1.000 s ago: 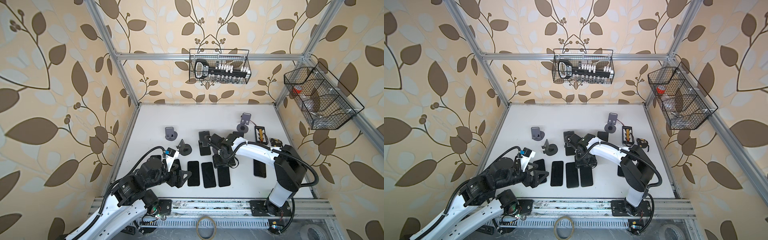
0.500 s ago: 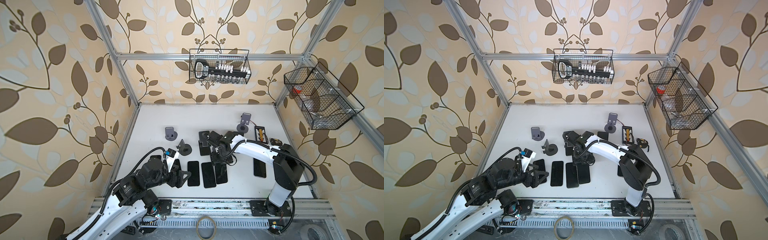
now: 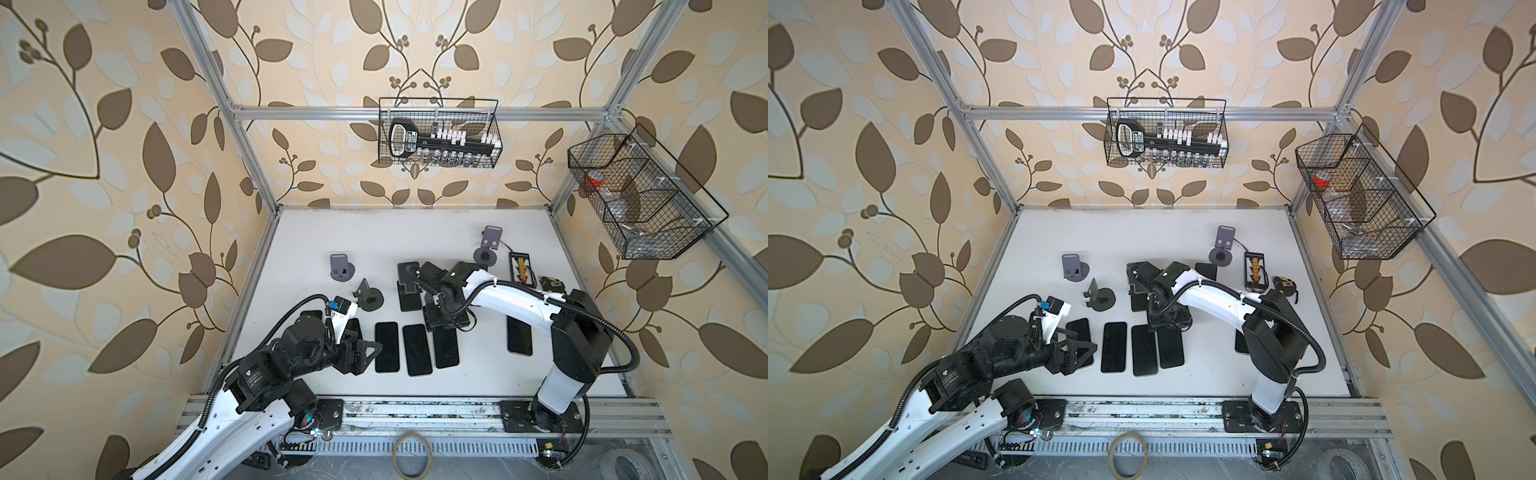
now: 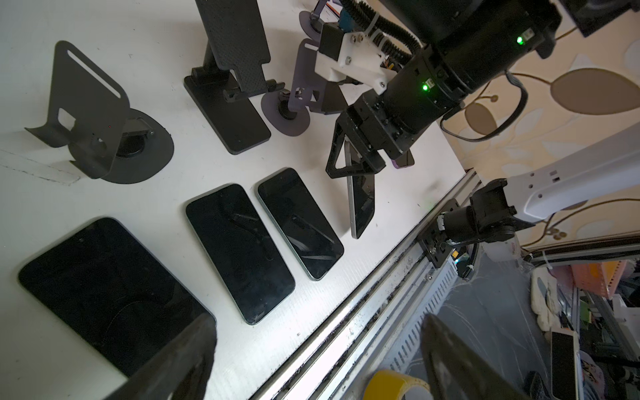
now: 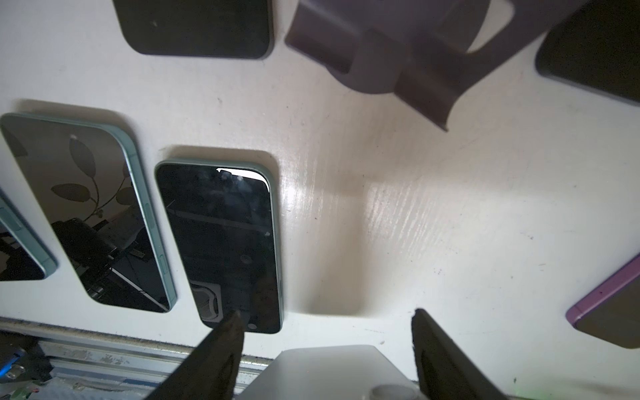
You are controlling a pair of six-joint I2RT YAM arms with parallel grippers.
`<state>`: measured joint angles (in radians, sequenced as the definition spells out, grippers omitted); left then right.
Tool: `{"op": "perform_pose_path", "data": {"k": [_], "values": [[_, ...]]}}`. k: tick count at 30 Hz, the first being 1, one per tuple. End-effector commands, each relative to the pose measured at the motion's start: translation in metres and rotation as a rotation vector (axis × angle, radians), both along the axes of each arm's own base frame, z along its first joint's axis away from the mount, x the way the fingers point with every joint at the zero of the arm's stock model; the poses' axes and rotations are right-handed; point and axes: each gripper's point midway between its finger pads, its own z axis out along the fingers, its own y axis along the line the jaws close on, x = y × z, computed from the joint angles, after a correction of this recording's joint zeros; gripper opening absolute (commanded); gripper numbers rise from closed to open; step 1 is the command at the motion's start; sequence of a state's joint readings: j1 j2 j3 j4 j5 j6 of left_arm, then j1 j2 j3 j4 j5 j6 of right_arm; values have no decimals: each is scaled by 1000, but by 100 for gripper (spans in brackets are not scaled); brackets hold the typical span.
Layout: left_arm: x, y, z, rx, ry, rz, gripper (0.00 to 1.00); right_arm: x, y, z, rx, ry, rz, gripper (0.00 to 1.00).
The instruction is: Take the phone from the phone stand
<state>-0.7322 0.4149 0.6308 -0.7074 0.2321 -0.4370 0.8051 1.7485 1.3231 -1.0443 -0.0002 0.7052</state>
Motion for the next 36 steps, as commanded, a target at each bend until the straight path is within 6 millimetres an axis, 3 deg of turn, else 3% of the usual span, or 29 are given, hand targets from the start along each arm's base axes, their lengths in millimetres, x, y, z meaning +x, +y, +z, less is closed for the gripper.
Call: {"op": "perform_pose_path", "data": {"k": [1,8,15,24,31,36], "values": [[4,-5,26,-48,-57,-4,91,1,-1,12,-6,-22,12,57],[9,-11,19,-26,-8,-6,92,3,1,-6,-40,18,41,57],[11,-18,26,-31,-53,-52,93,9,6,-19,-51,52,37,57],[8,-34,27,-42,-51,-147,94,3,-6,-28,-65,109,23,57],[5,-35,24,-32,-43,-167,95,3,-22,-35,-91,131,-9,58],[5,-37,25,-30,-74,-192,96,9,-20,-36,-83,133,-27,60]]}}
